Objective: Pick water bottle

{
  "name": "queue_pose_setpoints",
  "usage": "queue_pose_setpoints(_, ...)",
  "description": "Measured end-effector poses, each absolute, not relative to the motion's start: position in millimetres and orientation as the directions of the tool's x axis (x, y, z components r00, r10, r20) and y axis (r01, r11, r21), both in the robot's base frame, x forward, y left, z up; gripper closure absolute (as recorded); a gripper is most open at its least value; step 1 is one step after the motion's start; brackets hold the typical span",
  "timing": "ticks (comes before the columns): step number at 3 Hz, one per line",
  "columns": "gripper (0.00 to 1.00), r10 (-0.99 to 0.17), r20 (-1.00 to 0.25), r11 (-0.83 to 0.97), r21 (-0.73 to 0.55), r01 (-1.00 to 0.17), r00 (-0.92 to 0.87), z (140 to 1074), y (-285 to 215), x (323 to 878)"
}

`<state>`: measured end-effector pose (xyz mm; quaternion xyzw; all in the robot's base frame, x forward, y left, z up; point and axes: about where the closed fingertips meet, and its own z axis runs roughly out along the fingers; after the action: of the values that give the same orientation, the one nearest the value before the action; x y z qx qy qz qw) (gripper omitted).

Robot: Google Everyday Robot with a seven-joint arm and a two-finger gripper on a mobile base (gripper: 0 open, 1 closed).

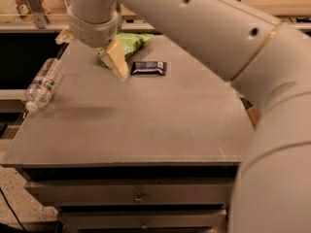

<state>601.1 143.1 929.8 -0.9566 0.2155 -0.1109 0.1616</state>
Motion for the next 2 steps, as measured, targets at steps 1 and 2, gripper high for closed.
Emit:
queue_pose_setpoints(1,0.00,-0.420,0.144,-0.865,-0.362,-0.347,0.896,931.5,161.7,600.3)
queue_pose_setpoints(2,0.00,-0.422,0.144,-0.864,-0.362,-0.349,0.895,930.9,160.1,600.5)
